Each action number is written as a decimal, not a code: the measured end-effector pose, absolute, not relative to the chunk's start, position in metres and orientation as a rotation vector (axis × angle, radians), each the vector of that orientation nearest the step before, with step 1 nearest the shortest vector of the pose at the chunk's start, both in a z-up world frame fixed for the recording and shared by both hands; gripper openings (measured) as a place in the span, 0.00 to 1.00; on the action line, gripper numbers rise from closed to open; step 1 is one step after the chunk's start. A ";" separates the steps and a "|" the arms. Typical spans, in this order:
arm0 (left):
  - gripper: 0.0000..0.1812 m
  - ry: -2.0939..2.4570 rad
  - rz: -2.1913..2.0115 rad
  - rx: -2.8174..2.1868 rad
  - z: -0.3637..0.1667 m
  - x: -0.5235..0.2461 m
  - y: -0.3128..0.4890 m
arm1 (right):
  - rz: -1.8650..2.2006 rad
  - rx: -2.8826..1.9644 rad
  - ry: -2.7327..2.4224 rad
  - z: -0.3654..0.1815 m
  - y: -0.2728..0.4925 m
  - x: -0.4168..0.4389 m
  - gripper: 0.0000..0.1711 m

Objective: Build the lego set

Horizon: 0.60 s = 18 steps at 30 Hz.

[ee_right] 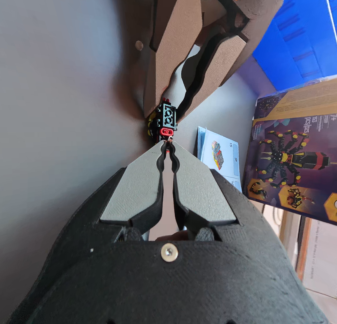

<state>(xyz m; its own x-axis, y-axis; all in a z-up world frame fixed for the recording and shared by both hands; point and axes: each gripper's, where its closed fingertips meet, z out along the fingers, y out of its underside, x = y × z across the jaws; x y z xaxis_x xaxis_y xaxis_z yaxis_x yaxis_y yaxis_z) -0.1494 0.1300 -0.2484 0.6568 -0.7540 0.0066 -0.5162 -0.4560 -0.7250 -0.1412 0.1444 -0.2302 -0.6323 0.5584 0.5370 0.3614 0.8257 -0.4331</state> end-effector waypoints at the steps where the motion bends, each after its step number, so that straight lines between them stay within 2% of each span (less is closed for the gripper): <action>1: 0.16 0.979 -0.429 -2.160 -0.248 -0.149 0.130 | 0.358 -0.652 -2.333 -0.230 0.144 -0.141 0.00; 18: 0.16 1.160 -0.524 -2.091 -0.248 -0.147 0.113 | 0.216 -0.171 -2.635 -0.230 0.123 -0.133 0.00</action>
